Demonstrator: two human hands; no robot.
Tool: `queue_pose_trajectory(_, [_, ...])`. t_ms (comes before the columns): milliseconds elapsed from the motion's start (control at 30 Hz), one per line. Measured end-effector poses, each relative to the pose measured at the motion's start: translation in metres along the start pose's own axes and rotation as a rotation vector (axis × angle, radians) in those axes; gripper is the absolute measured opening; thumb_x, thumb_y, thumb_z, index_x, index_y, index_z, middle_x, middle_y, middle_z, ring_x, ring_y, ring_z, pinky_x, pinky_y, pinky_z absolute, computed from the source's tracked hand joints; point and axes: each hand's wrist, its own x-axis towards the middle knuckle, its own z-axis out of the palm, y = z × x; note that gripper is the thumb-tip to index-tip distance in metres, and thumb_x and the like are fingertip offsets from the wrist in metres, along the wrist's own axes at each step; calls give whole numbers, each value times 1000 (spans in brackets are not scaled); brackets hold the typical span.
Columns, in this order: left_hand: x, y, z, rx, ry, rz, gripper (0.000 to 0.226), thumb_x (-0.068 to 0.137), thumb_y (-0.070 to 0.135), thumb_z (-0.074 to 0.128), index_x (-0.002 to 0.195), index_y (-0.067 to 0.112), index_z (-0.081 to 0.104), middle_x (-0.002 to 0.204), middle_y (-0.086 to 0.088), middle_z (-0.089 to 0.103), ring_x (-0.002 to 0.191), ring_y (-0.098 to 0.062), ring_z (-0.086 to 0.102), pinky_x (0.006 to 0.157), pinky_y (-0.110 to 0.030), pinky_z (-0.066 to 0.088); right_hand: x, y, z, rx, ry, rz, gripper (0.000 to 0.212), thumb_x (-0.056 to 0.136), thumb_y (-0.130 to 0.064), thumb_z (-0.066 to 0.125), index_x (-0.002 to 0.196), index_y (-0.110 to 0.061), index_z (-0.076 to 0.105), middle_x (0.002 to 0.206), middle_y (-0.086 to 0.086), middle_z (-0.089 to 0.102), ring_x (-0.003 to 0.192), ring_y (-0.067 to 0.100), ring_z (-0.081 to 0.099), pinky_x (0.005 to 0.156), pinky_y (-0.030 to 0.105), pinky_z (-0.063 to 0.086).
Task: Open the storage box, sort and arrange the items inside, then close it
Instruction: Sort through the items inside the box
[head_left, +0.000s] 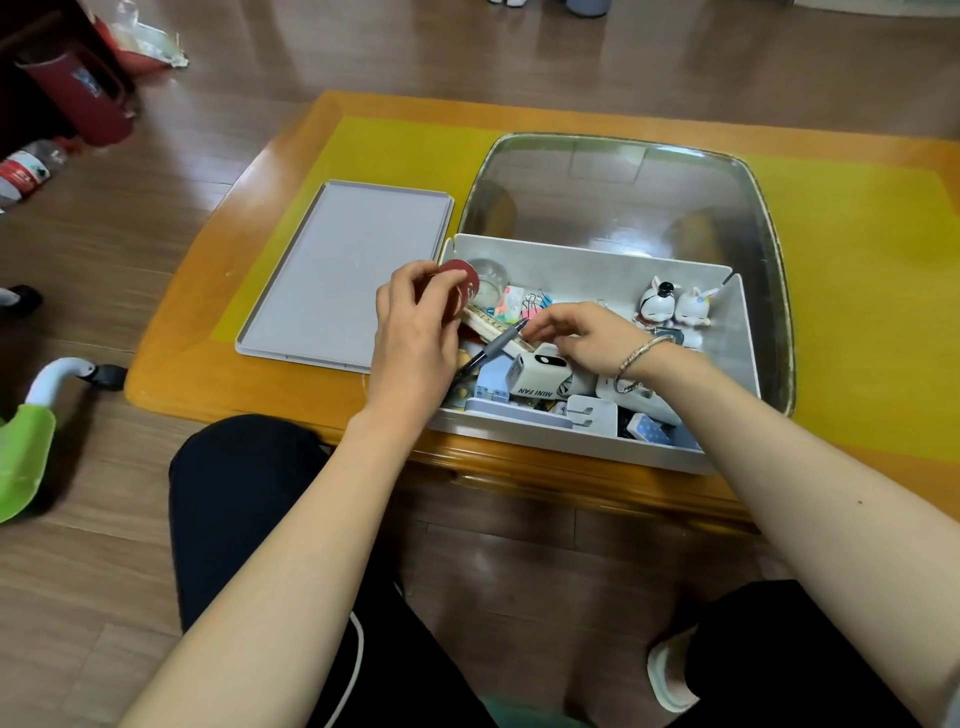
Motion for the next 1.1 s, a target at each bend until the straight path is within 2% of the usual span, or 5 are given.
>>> queue_pose_trajectory(267, [6,7,0,257,-199,80,25,82,41,68,99,23,67,131,-2,47,123,-23,34,95,-38,29,-28,16,-32,23,140,-17,29,90,12,45,112,2,61,112,16,65,104,23,61,95,24,45])
queue_pose_trajectory(500, [29,29,17,180,-555,297,63,76,63,62,130,32,50,141,4,44,134,-20,32,108,-42,23,-64,38,-50,-198,96,102,30,82,-9,69,111,-18,64,107,1,67,97,13,60,86,22,48])
queue_pose_trajectory(633, [31,36,31,290,-825,313,66,77,52,71,134,30,46,132,2,53,121,-21,45,102,-44,37,-73,45,-45,-246,-22,156,48,79,-16,73,124,-19,55,112,-3,62,104,12,57,88,22,45])
queue_pose_trajectory(933, [34,12,8,-32,-495,185,47,83,23,72,124,16,51,122,-2,56,108,-19,54,87,-27,40,-61,41,-34,-293,38,146,43,82,-35,69,121,-22,58,105,-1,61,93,14,57,82,25,46])
queue_pose_trajectory(1100, [43,5,-4,-28,-405,128,43,88,16,65,127,10,47,127,-10,50,114,-26,51,94,-35,40,-43,24,-30,-231,116,94,32,85,-26,67,116,-20,63,106,1,66,89,14,63,83,26,49])
